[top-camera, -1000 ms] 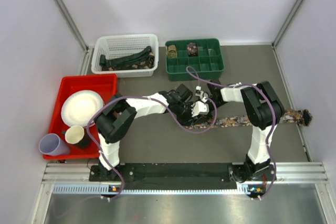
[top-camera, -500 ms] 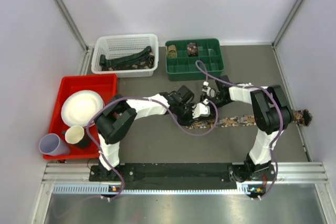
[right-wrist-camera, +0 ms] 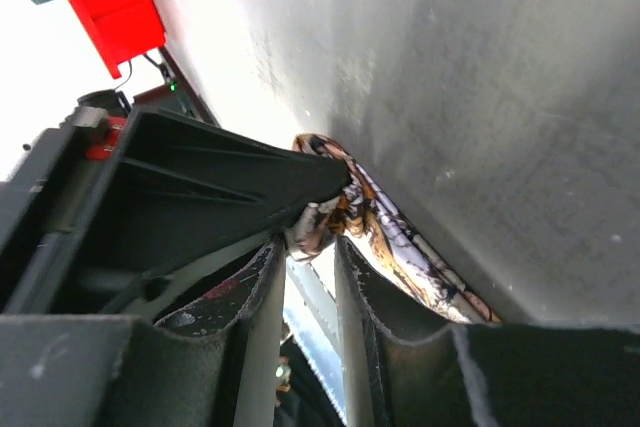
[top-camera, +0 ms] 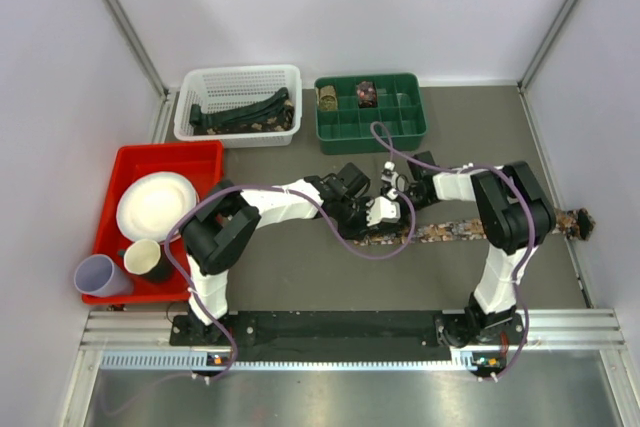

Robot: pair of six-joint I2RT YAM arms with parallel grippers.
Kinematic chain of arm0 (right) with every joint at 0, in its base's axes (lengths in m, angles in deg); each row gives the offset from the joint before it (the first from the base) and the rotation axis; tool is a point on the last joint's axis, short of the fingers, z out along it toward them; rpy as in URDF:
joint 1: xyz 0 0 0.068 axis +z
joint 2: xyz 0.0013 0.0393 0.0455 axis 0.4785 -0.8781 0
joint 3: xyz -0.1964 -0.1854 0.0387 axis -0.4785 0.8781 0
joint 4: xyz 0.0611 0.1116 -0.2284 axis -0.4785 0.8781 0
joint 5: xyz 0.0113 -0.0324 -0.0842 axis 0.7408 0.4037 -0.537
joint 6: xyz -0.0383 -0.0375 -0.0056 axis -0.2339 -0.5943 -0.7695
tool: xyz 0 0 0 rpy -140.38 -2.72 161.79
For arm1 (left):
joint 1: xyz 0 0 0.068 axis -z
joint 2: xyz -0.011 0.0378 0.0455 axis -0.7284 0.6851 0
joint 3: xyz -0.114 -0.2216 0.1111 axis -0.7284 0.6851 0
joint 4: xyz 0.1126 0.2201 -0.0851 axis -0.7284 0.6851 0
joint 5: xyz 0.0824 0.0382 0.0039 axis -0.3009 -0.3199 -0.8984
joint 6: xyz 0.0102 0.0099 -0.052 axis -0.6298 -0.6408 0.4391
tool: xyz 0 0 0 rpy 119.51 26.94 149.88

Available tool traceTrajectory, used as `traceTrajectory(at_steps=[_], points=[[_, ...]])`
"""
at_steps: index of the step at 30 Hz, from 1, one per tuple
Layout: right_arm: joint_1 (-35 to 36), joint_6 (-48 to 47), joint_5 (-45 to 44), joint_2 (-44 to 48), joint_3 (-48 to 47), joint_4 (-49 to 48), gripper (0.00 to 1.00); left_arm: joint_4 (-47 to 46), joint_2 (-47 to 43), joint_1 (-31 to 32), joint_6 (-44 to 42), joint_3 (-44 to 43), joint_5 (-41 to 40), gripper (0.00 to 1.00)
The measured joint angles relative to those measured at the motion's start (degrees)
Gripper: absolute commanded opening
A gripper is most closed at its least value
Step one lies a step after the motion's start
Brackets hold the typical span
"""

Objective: Roll the ties
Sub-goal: Roll the tie at the center of the board.

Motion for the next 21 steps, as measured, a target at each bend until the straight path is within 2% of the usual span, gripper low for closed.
traceTrajectory(at_steps=[3,6,7,11,14,15,21], points=[[0.17,1.01,0.83,-0.85,0.76,-1.68,0.24,-0.02,0.0,0.02,0.02,0.02,-0.04,0.26],[0.17,1.57,1.75,-1.31,1.05,-3.04,0.08,-0.04,0.0,0.04,0.09,0.07,-0.02,0.26],[0.2,1.64,2.16,-1.6,1.03,-3.34,0.0,-0.07,0.0,0.04,0.09,0.11,-0.02,0.27],[0.13,1.03,2.45,-2.01,1.03,-3.15,0.0,-0.37,-0.11,0.04,0.09,0.35,-0.02,0.37],[0.02,-0.59,1.68,-2.01,1.03,-1.81,0.0,-0.94,-0.44,0.04,0.04,0.98,0.02,0.48],[-0.33,-1.16,1.16,-2.01,1.03,-1.14,0.0,-1.01,-0.66,0.09,0.13,1.14,-0.02,0.55],[-1.77,-3.89,-1.31,-2.03,1.03,2.08,0.0,-2.95,-1.57,0.09,1.33,2.84,-0.61,0.65]])
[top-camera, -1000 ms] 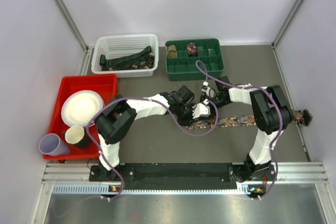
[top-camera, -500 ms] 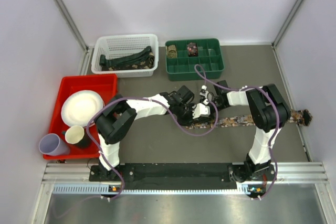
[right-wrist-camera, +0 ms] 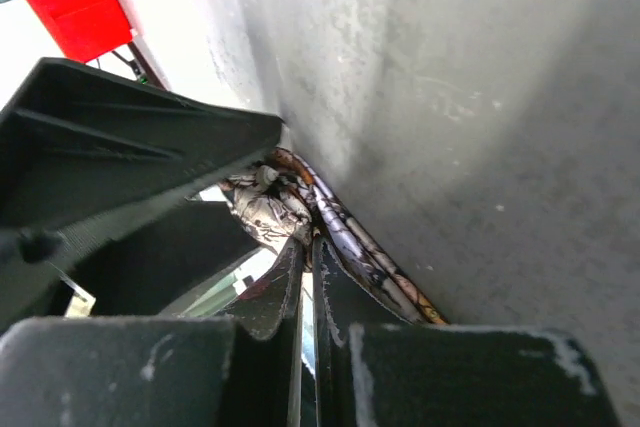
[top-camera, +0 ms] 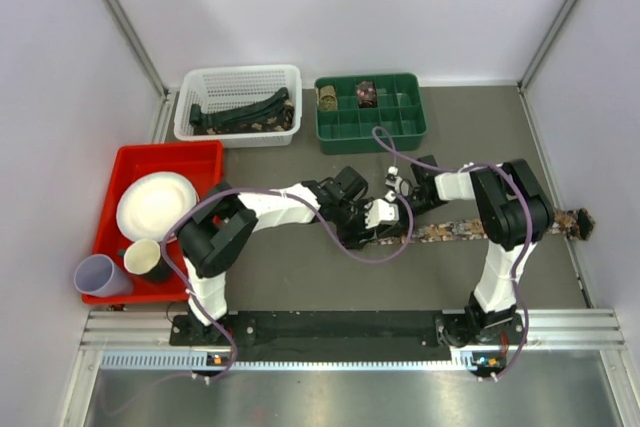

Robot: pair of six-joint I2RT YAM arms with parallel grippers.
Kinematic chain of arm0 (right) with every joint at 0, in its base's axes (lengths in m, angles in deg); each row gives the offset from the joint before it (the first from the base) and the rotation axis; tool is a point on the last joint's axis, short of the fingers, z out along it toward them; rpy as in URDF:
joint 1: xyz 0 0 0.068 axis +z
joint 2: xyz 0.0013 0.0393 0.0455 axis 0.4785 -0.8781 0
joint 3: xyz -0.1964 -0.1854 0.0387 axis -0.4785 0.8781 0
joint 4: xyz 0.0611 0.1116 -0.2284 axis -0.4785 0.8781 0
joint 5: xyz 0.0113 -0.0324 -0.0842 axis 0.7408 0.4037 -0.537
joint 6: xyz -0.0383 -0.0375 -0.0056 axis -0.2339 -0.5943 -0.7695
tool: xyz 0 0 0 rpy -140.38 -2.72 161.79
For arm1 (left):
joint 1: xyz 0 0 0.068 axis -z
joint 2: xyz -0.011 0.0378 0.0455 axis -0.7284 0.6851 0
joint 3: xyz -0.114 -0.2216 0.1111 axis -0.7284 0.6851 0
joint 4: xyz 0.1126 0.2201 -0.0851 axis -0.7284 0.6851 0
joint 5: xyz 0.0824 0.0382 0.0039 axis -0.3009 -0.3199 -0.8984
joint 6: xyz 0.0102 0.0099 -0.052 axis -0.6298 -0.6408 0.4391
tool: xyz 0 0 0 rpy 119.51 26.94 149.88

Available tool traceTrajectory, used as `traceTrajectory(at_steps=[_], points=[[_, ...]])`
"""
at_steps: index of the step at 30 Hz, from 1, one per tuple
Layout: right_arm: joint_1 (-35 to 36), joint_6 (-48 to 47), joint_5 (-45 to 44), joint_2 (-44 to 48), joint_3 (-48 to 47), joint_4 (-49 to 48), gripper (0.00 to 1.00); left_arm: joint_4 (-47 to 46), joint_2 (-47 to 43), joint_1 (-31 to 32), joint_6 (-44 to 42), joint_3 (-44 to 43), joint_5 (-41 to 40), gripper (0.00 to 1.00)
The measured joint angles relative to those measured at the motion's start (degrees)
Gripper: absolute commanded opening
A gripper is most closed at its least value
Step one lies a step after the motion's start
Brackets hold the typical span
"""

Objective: Roll the ties
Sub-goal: Roll the tie at the center of the board.

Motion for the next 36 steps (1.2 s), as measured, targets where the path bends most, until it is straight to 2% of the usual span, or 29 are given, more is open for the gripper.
traceTrajectory(at_steps=[8,13,26,31,32,36], points=[[-0.2,-1.77,-1.44,-0.17,-0.11,0.79,0.0,-7.98,-2.91,-1.73,4.85,5.97,-0.37,0.73],[-0.24,-2.23,-1.27,-0.7,-0.94,1.7,0.0,-10.14,-2.89,-1.99,6.64,6.4,-0.66,0.75],[-0.24,-2.27,-1.42,-0.72,-2.75,2.84,0.0,-11.1,-1.14,-0.94,2.84,5.01,-0.7,0.76],[-0.24,-2.27,-1.42,-0.72,-2.75,2.93,0.0,-11.26,-0.09,-0.04,2.73,3.82,-0.66,0.62],[-0.24,-2.27,-1.4,-0.72,-2.75,2.95,0.0,-11.23,0.22,0.02,2.73,3.43,-0.66,0.53],[-0.24,-2.29,-1.38,-0.7,-3.15,2.99,0.0,-11.1,0.57,0.22,2.8,3.04,-0.42,0.34]])
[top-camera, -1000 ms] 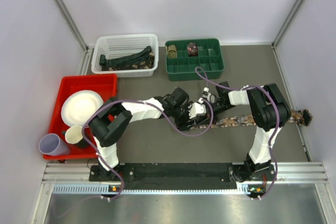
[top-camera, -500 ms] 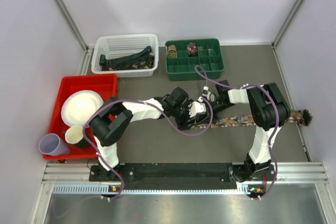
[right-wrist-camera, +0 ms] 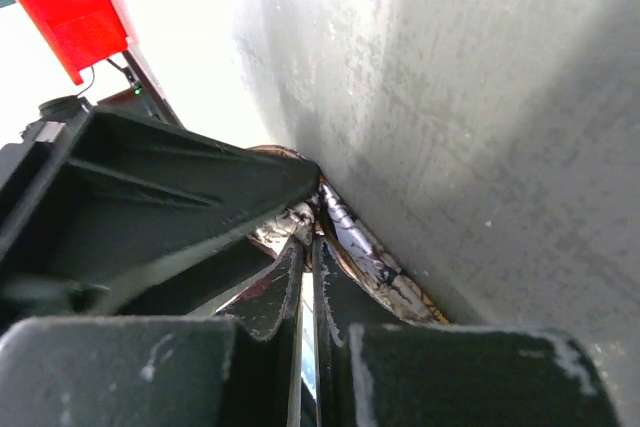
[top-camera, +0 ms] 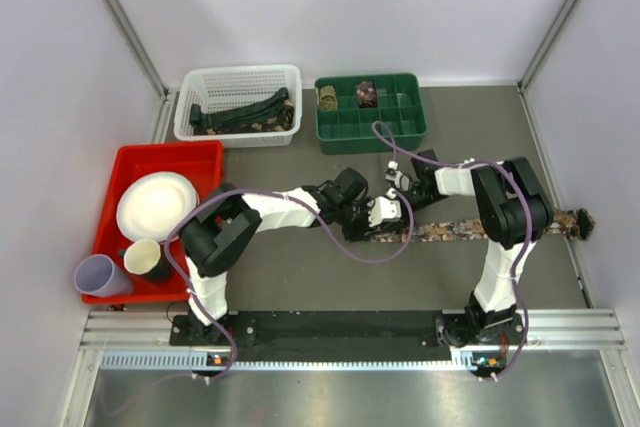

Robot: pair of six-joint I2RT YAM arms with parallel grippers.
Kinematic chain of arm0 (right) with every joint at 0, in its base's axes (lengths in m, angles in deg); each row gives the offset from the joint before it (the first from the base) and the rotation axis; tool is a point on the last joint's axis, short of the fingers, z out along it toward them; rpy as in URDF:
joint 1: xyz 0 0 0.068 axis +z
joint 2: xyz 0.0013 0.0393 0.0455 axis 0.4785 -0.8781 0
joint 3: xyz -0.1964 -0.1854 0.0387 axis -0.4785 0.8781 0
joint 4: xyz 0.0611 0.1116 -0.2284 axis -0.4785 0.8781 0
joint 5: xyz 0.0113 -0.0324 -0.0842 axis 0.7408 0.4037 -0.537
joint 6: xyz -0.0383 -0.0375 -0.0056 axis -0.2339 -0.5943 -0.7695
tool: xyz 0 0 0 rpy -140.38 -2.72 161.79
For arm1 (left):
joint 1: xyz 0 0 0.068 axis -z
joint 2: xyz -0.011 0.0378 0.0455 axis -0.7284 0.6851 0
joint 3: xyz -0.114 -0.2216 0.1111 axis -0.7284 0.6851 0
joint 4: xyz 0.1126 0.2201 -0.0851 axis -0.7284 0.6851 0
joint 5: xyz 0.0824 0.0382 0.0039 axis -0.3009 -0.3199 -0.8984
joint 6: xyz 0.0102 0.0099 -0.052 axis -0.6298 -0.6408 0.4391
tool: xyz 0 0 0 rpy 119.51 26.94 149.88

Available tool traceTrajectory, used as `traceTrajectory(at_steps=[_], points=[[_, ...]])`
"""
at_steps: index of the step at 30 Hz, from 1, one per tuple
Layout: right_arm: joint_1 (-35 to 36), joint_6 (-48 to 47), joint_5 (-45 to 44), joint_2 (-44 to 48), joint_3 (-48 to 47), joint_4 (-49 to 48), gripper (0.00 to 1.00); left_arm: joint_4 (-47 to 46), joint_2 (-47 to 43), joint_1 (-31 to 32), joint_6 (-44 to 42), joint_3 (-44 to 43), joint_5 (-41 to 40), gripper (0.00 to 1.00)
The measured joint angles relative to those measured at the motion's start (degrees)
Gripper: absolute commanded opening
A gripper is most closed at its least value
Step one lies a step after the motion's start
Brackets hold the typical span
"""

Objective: Roll the ties
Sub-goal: Roll the tie at the center of the board.

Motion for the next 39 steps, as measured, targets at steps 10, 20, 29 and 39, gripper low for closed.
traceTrajectory(at_steps=[10,20,29,39], points=[[-0.07,-1.6,-0.28,0.35,-1.4,3.45,0.0,-1.01,-0.5,0.11,0.33,1.09,0.39,0.17],[-0.09,-1.55,-3.85,-0.57,-1.81,3.28,0.0,-0.9,-1.07,-0.09,0.83,1.62,0.04,0.55],[-0.11,-1.16,-3.72,-1.07,-1.84,3.23,0.0,-0.85,-3.65,-3.56,1.95,4.74,2.21,0.65],[-0.11,-0.9,-3.56,-1.62,-2.19,3.61,0.0,-2.56,-3.98,-3.63,4.26,5.6,3.56,0.51]])
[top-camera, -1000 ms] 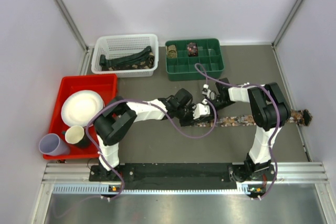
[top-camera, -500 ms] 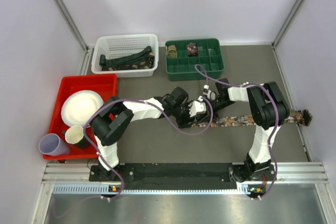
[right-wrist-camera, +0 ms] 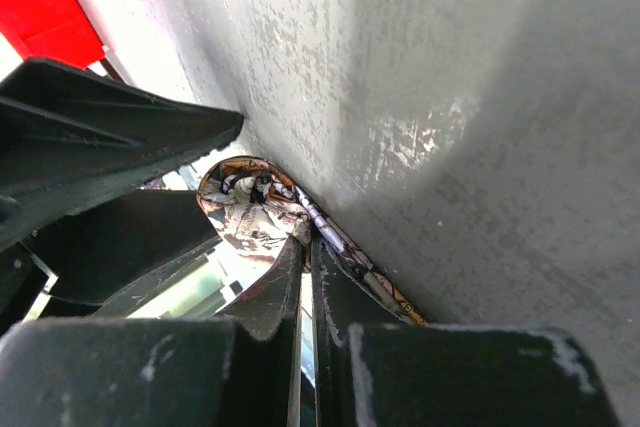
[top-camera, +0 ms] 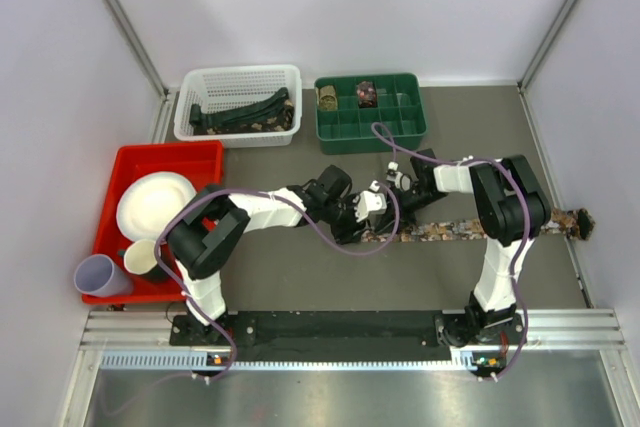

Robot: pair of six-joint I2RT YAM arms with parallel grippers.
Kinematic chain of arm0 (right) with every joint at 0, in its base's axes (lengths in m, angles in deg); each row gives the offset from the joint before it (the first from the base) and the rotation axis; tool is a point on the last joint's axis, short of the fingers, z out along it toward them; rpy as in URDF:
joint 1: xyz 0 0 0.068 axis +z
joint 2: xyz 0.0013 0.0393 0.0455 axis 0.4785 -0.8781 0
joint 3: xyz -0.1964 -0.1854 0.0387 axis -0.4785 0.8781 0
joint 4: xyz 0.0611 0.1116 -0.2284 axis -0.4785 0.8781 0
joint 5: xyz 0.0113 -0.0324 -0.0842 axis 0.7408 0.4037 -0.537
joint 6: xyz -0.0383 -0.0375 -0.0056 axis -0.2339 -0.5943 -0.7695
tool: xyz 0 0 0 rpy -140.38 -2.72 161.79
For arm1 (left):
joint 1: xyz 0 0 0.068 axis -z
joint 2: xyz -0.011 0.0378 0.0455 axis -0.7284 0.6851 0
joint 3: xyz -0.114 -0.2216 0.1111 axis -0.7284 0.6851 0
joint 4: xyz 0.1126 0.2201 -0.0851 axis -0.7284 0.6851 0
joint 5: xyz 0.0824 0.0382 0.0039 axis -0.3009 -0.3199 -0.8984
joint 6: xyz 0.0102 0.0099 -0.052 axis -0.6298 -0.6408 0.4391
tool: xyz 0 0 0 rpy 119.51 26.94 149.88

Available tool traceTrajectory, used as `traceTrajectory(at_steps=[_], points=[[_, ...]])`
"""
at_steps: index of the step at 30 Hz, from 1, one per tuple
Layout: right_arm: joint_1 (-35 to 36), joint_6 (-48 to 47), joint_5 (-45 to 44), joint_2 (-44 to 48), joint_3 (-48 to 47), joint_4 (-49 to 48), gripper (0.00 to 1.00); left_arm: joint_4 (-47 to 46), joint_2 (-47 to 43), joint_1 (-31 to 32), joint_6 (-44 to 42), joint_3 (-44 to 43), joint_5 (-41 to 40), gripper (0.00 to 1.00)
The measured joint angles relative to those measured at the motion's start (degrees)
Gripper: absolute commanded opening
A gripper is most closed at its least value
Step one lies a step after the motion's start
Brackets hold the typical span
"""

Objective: Roll the ties
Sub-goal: Roll the tie at the center of the board.

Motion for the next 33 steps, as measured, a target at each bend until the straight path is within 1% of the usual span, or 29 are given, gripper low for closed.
traceTrajectory(at_steps=[5,10,13,14,17,20,29,33], points=[[-0.07,0.0,0.33,-0.5,-0.39,0.42,0.0,0.63,0.15,0.22,0.94,-0.46,1.11,0.46],[-0.33,-0.02,1.05,-0.94,-0.44,0.46,0.0,1.03,1.38,0.74,1.73,-2.8,1.38,0.45],[-0.39,-0.02,1.22,-1.07,-0.48,0.5,0.0,1.07,2.47,1.2,2.38,-4.39,1.6,0.41],[-0.39,-0.02,1.22,-1.18,-0.66,0.72,0.0,1.07,2.86,1.42,2.43,-4.98,1.62,0.37],[-0.44,-0.04,1.33,-1.38,-0.79,0.96,0.0,1.09,3.8,1.79,2.62,-6.01,1.64,0.33],[-0.46,-0.04,1.33,-1.4,-0.79,0.98,0.0,1.11,4.55,1.92,2.89,-6.69,1.79,0.32],[-0.66,-0.04,1.92,-1.68,-0.79,0.92,0.0,3.21,5.77,2.08,3.56,-8.59,1.57,0.34],[-0.66,-0.02,2.03,-1.68,-0.79,0.87,0.0,4.13,6.01,2.4,2.99,-9.09,0.74,0.32]])
